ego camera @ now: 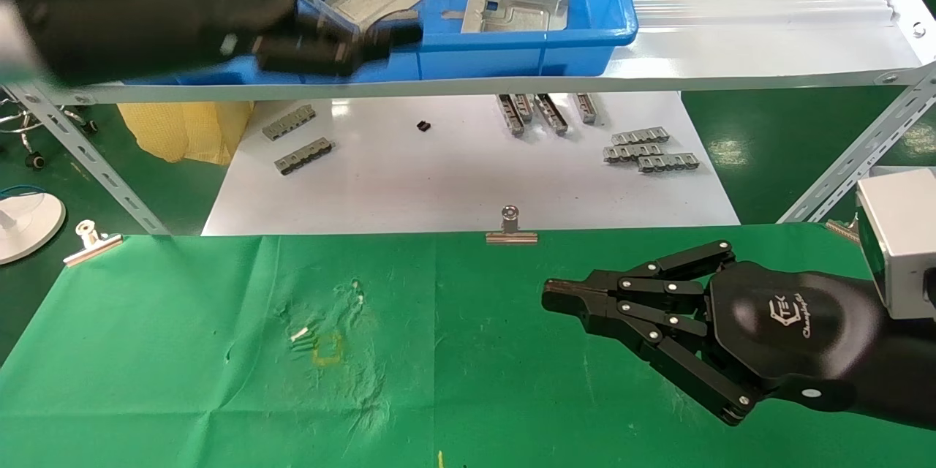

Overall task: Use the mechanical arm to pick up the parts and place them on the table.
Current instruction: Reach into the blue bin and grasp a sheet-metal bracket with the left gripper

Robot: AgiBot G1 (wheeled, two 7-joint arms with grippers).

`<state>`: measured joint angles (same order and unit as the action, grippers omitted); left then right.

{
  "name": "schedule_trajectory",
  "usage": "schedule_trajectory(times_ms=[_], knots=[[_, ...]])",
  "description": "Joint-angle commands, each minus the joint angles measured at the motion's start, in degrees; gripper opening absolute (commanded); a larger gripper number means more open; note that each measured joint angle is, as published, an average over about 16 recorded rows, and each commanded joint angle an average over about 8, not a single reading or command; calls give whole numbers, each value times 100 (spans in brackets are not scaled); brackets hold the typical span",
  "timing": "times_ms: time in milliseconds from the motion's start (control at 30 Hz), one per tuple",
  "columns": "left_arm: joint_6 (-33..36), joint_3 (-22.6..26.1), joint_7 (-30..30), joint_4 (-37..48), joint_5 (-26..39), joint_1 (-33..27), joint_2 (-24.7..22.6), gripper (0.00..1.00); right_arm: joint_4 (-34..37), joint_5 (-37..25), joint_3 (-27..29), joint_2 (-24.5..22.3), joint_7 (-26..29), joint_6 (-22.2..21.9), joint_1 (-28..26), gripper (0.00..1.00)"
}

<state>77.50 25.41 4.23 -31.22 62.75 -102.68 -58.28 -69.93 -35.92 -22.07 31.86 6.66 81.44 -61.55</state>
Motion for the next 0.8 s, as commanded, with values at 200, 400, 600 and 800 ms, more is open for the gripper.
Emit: schedule_trajectory(times_ms=[200,400,600,800], knots=[[-1224,264,-247,1593,658,-939,-848,100,0,0,0,0,0,0,0,0],[-2076,491,-162,2467,1053,-1364,-1358,75,0,0,0,0,0,0,0,0],[-2509,653,65,2950,1300,-1616,-1615,4,0,0,0,0,0,0,0,0],[-2739,790,248,3148,1497,-1701,-1717,0,0,0,0,0,0,0,0,0]])
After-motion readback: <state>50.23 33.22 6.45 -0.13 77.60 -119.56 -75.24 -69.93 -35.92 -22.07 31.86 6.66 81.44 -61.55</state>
